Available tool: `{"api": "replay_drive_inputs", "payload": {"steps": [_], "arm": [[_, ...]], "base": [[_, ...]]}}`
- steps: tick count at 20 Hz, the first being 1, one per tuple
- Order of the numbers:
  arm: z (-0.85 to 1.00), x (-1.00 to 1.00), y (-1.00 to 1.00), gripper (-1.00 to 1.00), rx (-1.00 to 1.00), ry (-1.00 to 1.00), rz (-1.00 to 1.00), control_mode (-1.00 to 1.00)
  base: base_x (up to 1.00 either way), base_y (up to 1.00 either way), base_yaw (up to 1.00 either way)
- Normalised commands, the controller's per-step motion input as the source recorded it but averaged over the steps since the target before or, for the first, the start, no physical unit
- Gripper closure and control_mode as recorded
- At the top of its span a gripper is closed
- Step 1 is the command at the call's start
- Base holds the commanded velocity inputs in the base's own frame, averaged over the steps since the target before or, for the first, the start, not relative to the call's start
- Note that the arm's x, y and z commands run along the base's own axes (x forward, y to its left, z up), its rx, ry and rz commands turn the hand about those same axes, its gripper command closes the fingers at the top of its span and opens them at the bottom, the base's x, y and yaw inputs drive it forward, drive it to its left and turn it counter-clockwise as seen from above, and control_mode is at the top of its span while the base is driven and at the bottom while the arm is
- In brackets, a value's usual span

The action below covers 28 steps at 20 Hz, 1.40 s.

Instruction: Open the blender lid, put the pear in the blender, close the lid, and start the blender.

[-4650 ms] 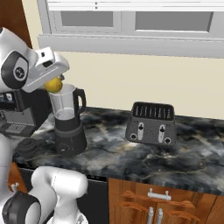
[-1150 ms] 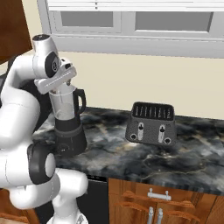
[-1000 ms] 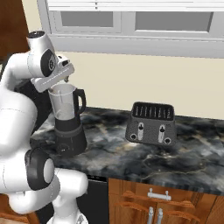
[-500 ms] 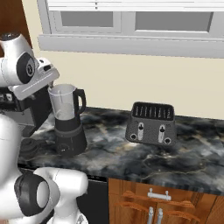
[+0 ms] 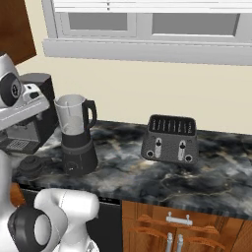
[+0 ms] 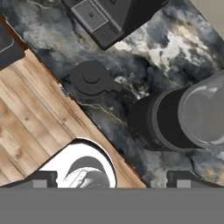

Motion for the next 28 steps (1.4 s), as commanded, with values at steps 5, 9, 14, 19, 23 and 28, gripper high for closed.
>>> {"api": "replay_drive_inputs", "payload": {"steps": [5,9,14,19,23,28], "arm": [[-0.79,-0.09,0.63,-1.0,0.0,0.15,-0.07,-1.0],[-0.9,0.0,0.58,-1.0,0.0,0.06,-0.07,-1.0],[-0.72,0.09,0.49,-1.0,0.0,0.01,-0.04,-1.0],[-0.47,0.38,0.34,-1.0,0.0,0.0,0.0,-1.0],[-0.44,0.41,0.21,-1.0,0.0,0.0,0.0,-1.0],[-0.42,0.36,0.03,-1.0,0.0,0.0,0.0,-1.0]], "base": [[0.0,0.0,0.0],[0.0,0.0,0.0],[0.0,0.0,0.0],[0.0,0.0,0.0],[0.0,0.0,0.0],[0.0,0.0,0.0]]}}
